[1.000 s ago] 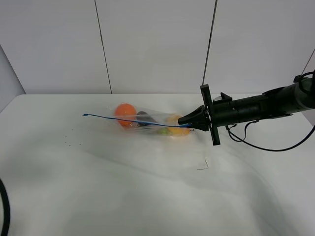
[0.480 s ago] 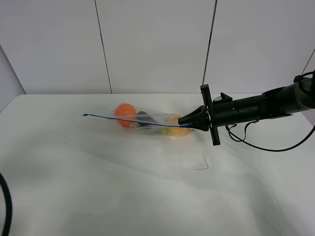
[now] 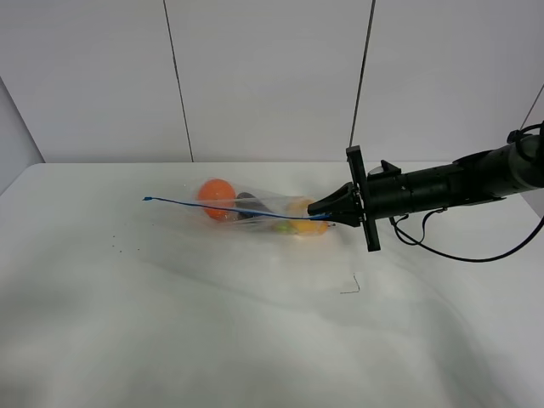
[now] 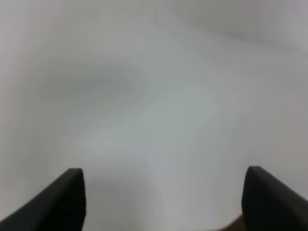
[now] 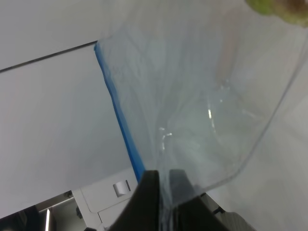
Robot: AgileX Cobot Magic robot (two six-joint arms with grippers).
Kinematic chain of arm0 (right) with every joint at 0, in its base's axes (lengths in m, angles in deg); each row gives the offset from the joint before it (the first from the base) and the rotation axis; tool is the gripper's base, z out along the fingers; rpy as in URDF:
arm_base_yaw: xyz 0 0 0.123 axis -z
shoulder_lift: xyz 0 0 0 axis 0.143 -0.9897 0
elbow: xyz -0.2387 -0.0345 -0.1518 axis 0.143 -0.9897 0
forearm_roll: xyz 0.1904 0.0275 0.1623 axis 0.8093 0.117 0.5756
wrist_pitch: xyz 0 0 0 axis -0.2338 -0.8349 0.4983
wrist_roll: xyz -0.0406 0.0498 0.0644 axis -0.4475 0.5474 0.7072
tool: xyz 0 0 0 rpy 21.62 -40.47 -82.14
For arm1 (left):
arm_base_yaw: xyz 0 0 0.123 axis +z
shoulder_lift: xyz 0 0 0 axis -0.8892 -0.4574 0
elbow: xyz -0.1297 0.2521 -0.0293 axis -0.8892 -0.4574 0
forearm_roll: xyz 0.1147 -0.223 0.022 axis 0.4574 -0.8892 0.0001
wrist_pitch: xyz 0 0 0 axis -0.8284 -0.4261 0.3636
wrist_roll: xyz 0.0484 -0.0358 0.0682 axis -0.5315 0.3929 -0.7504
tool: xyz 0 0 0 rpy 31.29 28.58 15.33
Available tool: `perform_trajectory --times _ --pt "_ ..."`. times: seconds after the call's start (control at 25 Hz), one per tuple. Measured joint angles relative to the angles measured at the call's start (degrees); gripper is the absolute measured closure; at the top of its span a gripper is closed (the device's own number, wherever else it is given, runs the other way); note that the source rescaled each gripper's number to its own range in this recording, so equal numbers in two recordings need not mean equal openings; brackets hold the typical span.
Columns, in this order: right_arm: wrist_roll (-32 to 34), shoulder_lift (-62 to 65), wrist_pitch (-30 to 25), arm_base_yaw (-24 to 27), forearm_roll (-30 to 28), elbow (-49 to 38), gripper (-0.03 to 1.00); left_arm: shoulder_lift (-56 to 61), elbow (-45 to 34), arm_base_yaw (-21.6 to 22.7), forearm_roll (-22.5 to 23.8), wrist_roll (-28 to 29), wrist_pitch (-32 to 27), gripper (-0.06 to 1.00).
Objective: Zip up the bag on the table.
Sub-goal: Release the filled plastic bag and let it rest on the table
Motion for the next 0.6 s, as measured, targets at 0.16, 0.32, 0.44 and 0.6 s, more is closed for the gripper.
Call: perform_trajectory --times 0.16,0.32,0.44,0.6 --pt "0.0 0.0 0.0 0.0 0.0 0.0 0.97 6.6 -0.1 0.0 0.0 0.0 -0.1 -0.05" --pt "0.0 0.0 0.0 0.0 0.0 0.0 0.97 7.3 -0.1 0.0 -0.1 0.0 -0.2 -0.05" --pt "0.0 0.0 0.0 0.0 0.0 0.0 0.97 7.3 -0.1 0.0 -0.1 0.0 -0.1 -0.05" --pt "0.0 0.0 0.0 0.0 0.0 0.0 0.97 7.3 -0.1 0.0 -0.1 0.1 -0.1 -0.05"
